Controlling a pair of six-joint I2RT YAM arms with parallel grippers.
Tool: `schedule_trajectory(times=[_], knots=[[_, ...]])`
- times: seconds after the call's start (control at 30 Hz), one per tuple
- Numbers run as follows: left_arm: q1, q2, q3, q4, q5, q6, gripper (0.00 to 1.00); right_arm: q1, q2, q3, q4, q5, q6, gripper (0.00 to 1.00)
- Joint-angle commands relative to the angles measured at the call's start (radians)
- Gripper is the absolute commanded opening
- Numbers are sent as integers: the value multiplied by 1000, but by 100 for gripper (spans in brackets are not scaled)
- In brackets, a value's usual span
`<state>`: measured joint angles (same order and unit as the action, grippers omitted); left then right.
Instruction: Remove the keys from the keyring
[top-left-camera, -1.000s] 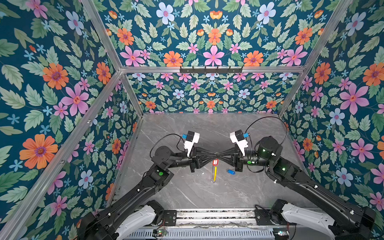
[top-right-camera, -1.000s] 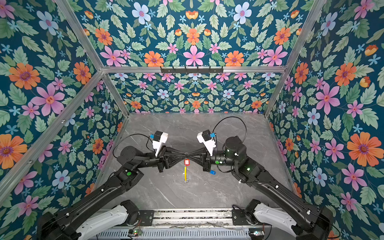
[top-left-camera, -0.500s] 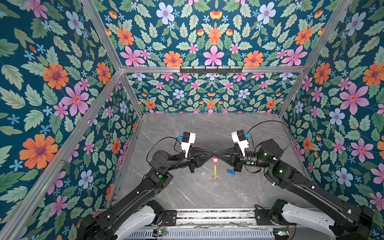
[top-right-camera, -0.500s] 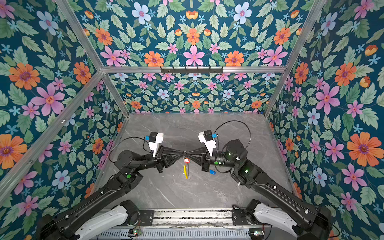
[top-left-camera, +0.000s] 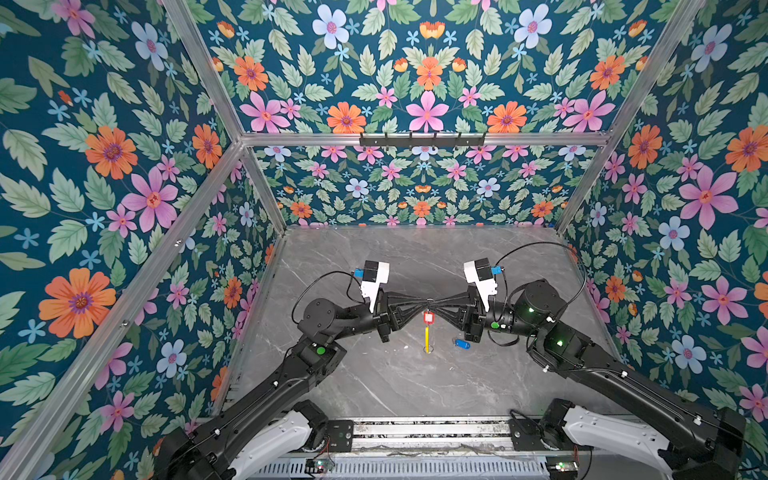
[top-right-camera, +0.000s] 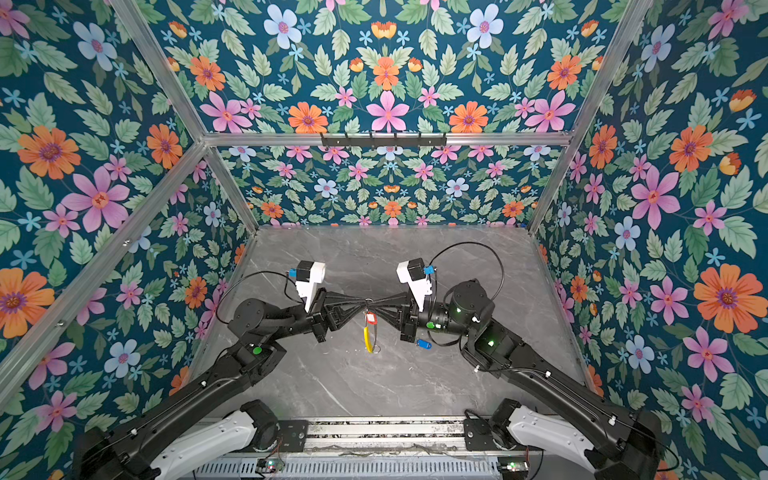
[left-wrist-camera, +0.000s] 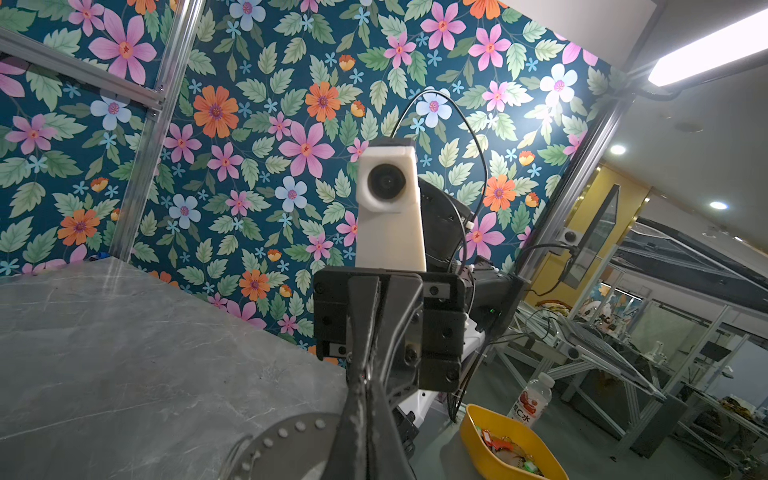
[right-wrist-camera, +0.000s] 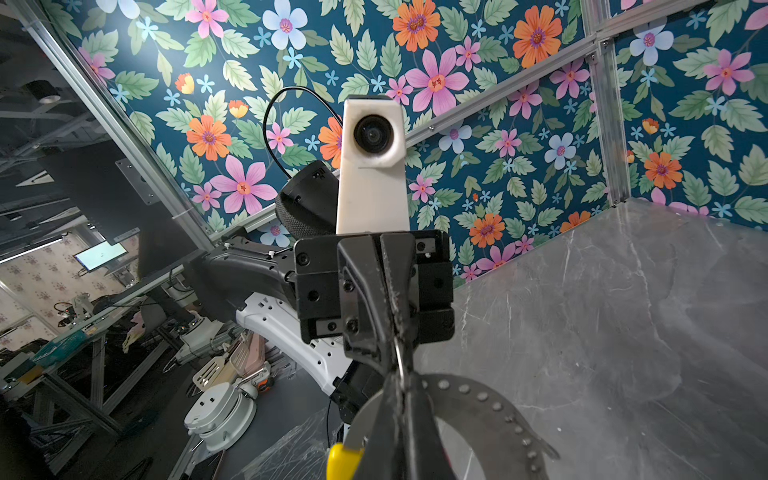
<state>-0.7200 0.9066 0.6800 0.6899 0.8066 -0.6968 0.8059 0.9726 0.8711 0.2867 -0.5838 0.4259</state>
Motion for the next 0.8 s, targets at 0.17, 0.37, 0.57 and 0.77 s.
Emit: schedule_trajectory(times=[0.17, 0.37, 0.57, 0.77], knots=[[-2, -48, 102, -321, -53, 181, 0, 1, -139, -22, -162, 160, -86, 43], [-4, -49, 151, -438, -72, 222, 0, 1, -178, -32, -215, 150, -95, 54], [-7, -63, 161, -460, -80, 238, 0, 2, -126, -4, -287, 99, -154, 53], [-9, -71, 146, -449, -43, 262, 0, 11, -87, 5, -309, 88, -203, 52]])
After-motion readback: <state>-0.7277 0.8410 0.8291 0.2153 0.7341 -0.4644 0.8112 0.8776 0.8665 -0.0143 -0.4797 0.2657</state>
